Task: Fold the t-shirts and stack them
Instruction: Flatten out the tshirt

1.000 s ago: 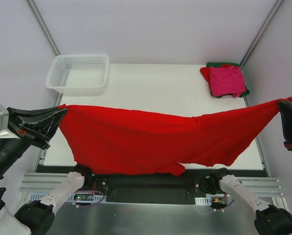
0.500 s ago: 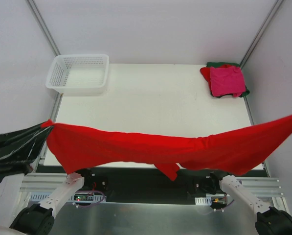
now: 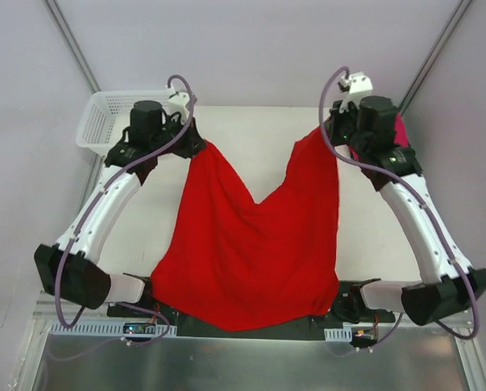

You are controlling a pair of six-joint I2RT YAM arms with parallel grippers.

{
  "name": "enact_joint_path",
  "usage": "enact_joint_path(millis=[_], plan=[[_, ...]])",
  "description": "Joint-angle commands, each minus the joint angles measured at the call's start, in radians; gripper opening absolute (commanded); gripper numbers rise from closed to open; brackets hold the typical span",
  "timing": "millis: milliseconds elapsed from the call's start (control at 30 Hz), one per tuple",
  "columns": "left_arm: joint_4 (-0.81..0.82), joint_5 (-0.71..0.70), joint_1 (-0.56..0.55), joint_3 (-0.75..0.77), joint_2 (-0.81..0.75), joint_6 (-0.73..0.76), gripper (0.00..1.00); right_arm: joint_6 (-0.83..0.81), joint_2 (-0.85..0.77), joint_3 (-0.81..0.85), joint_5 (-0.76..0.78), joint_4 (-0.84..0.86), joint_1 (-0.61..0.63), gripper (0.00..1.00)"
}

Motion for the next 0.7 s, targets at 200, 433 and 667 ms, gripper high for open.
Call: enact_joint_path(millis=[200,433,667], plan=[[0.269,-0.077,0.006,-0.107,0.201,-0.02,0.0,0.067,0.158,-0.102,0.031,0.217,-0.04,0.01],[0.269,-0.159,0.03,-0.093,0.31,-0.014,0.0,0.044,0.275,-0.049,0.181,0.227,-0.055,0.01],[0.291,-0.255,0.045,-0.047,0.431,-0.002,0.0,0.023,0.374,-0.002,0.25,0.224,-0.071,0.01]])
